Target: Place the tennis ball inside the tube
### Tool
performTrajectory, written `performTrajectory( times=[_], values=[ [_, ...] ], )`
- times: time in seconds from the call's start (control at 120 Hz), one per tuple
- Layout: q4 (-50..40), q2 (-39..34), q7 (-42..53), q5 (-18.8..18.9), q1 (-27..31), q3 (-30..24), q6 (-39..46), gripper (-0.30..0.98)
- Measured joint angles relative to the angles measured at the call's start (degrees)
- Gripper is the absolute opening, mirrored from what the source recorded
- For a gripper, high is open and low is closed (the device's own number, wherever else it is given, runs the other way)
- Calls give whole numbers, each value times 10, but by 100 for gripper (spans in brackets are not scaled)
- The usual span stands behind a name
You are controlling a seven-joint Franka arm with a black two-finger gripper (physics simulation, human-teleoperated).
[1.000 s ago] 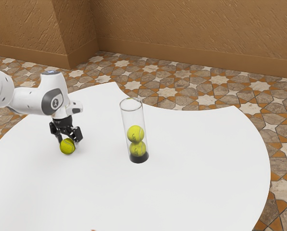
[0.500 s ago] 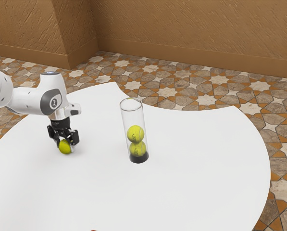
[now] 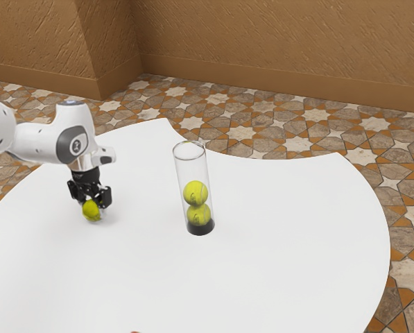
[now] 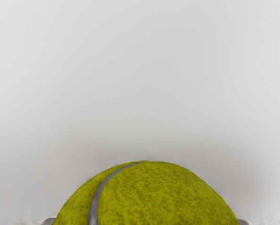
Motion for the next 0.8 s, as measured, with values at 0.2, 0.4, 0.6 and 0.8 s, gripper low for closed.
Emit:
performTrajectory(
  times=[0.2, 0.4, 0.6, 0.8],
  values=[
    [-39, -64, -5, 3, 0, -3, -2, 29],
    [-96, -168, -10, 3, -1, -15, -7, 29],
    [-137, -257, -14, -6, 6, -41, -21, 29],
    [-134, -321, -16, -38, 6, -79, -45, 29]
  ],
)
